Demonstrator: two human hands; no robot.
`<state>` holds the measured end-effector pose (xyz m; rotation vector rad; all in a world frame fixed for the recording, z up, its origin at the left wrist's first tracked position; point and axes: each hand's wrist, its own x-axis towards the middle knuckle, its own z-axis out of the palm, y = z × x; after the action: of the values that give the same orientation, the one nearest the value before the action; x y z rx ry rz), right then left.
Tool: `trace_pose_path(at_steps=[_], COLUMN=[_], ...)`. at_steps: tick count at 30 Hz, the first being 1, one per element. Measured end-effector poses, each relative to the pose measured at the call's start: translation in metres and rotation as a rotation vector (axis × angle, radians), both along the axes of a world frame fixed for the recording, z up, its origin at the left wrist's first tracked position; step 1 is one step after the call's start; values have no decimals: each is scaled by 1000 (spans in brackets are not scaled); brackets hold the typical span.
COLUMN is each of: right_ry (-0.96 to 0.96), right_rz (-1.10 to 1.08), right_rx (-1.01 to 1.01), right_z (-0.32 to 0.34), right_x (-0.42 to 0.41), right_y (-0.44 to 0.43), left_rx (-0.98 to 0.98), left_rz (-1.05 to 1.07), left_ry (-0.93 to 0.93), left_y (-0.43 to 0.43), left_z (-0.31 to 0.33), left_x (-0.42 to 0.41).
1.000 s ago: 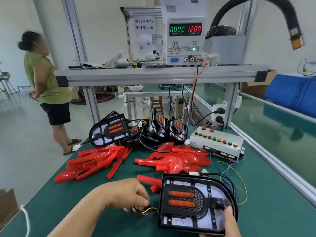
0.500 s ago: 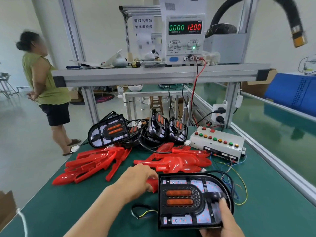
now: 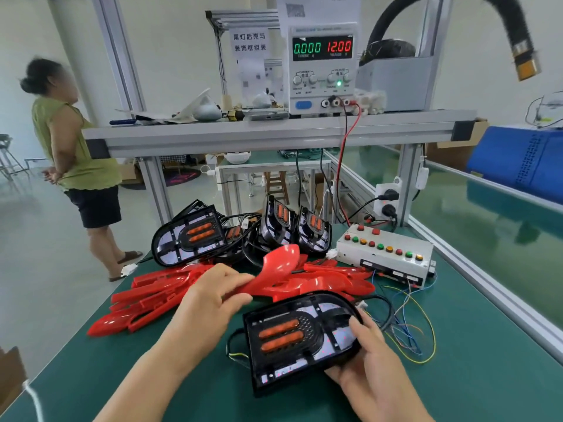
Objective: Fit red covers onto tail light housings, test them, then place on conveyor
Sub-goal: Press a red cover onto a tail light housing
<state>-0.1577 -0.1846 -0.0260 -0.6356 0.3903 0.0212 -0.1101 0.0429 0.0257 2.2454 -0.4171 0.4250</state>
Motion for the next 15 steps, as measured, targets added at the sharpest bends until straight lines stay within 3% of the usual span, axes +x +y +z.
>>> trace_pose_path(at_steps=[3, 8, 15], right_ry=[10, 12, -2], right_rz=[-22, -17, -33], right_rx=[49, 55, -2], right_z=[8, 15, 6], right_x=[9, 19, 21], right_y=[2, 7, 7], left_rx=[2, 169, 202], left_rz=[-106, -312, -271], left_ry=[-1, -112, -269], left_y=[-13, -30, -37], left_z=[3, -14, -34], left_x=[-20, -39, -44])
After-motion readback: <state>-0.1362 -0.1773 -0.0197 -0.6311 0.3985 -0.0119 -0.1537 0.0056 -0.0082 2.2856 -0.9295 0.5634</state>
